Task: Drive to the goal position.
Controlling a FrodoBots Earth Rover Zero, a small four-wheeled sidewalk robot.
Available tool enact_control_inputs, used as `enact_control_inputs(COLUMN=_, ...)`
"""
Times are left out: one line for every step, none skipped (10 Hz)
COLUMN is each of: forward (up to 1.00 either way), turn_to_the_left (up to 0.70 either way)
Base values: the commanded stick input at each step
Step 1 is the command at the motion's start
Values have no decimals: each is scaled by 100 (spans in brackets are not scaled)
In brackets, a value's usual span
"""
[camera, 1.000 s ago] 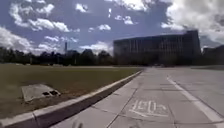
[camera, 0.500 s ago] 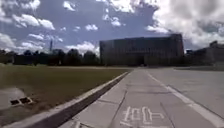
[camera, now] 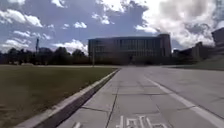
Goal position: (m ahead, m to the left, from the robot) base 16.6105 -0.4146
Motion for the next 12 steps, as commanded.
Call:
enact_control_inputs(forward=70, turn_to_the_left=-27)
enact_control_inputs(forward=70, turn_to_the_left=-34)
enact_control_inputs(forward=70, turn_to_the_left=-34)
enact_control_inputs(forward=70, turn_to_the_left=-34)
enact_control_inputs(forward=70, turn_to_the_left=-34)
enact_control_inputs(forward=70, turn_to_the_left=-34)
enact_control_inputs(forward=70, turn_to_the_left=-34)
enact_control_inputs(forward=70, turn_to_the_left=-34)
enact_control_inputs(forward=70, turn_to_the_left=-13)
enact_control_inputs(forward=70, turn_to_the_left=0)
enact_control_inputs(forward=70, turn_to_the_left=0)
enact_control_inputs(forward=70, turn_to_the_left=0)
